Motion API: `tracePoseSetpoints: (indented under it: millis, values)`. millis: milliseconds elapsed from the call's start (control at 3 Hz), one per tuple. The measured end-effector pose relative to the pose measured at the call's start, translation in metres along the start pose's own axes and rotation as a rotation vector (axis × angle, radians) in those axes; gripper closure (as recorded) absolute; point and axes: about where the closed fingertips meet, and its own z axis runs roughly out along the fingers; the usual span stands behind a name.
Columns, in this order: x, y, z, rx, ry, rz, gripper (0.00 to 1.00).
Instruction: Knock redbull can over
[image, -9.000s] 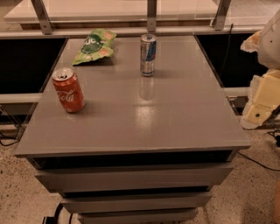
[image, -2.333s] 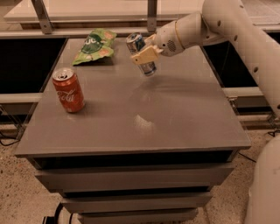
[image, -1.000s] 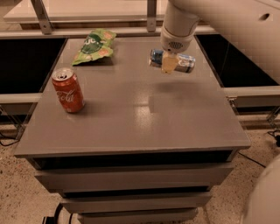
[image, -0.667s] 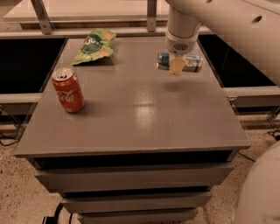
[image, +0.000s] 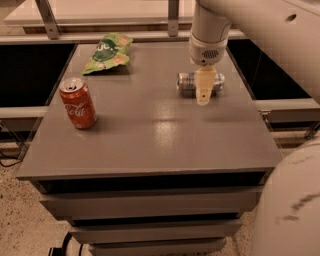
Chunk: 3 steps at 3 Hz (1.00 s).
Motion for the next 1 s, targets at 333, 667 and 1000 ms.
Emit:
tracePoseSetpoints:
  millis: [333, 667, 1000]
  values:
    - [-0.0079, 0.0149, 0.0049, -0.046, -0.008, -0.067, 0.00]
    - [-0.0111, 0.0223, 0.0077, -0.070, -0.015, -0.101, 0.00]
    - [-0.0111, 0.0223, 0.0077, -0.070, -0.015, -0.101, 0.00]
